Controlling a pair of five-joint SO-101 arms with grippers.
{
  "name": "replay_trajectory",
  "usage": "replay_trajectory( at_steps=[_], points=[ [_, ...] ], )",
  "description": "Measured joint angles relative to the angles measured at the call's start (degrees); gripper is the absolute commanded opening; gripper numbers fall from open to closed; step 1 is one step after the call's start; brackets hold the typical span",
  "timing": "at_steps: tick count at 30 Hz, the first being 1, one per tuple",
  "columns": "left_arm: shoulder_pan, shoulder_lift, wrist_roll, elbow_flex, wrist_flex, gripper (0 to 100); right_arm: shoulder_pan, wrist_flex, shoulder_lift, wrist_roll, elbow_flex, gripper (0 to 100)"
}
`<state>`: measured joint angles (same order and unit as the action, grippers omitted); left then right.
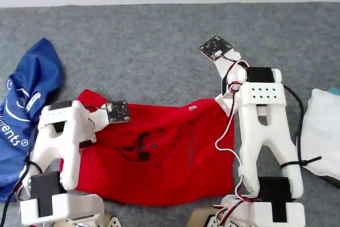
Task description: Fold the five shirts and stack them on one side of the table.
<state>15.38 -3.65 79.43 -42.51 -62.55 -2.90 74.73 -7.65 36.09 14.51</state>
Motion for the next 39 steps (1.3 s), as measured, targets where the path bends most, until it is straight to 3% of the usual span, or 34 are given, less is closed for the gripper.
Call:
replay_trajectory(
  at_steps=[14, 24, 31, 39],
  points=[
    [0.00, 0.18, 0.00, 19.69, -18.29, 0, 0.00, 0.00, 0.00, 0.00, 0.00, 1.1],
    [-1.23, 0.53, 0.00, 19.25, -15.47, 1, 0.35, 0.00, 0.00, 0.00, 0.00, 1.2],
    [-0.09, 6.95, -1.58, 17.05, -7.12, 16, 0.35, 0.00, 0.00, 0.79, 0.00, 1.2],
    [0.79, 9.67, -4.40, 19.78, -7.12, 16, 0.35, 0.00, 0.00, 0.88, 0.00, 1.3]
  ],
)
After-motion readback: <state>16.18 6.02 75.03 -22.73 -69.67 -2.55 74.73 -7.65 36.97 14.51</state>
